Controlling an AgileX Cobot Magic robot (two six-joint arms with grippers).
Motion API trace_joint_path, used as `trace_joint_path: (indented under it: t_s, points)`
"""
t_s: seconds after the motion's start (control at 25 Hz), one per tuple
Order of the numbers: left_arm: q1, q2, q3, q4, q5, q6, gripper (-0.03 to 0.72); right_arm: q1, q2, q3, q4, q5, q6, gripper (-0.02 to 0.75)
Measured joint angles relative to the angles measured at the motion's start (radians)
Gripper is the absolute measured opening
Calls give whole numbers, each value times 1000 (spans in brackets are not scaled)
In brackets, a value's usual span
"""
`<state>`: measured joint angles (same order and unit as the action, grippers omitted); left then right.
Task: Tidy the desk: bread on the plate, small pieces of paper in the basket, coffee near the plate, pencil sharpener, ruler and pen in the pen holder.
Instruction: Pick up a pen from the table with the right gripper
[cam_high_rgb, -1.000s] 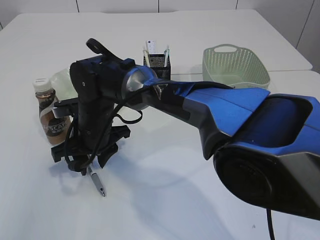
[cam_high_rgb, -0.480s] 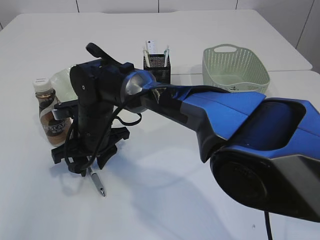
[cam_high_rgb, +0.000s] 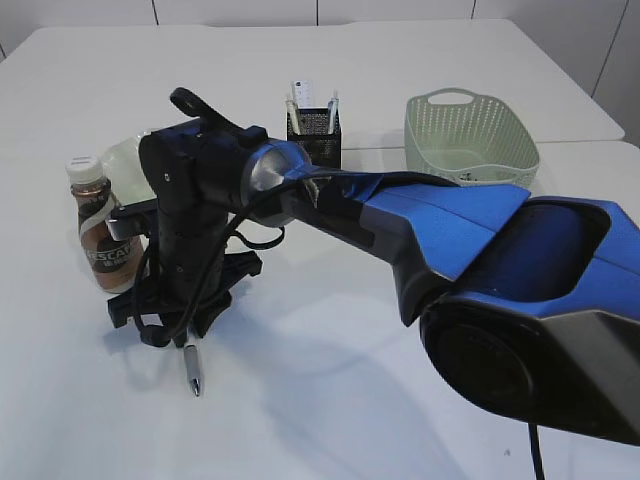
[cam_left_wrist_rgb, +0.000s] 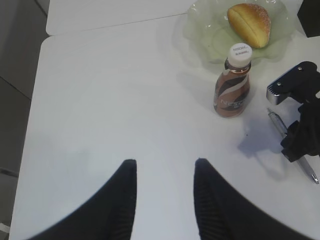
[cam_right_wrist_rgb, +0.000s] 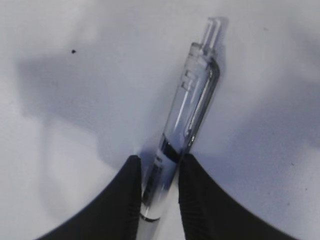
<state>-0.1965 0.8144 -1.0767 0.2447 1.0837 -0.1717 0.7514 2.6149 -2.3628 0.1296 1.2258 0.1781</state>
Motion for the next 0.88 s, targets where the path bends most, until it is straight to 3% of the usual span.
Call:
trace_joint_path:
  t_s: [0.88]
  points:
    - [0,0,0,8,0,0,267,0,-11,38,-3,-24,-2,223]
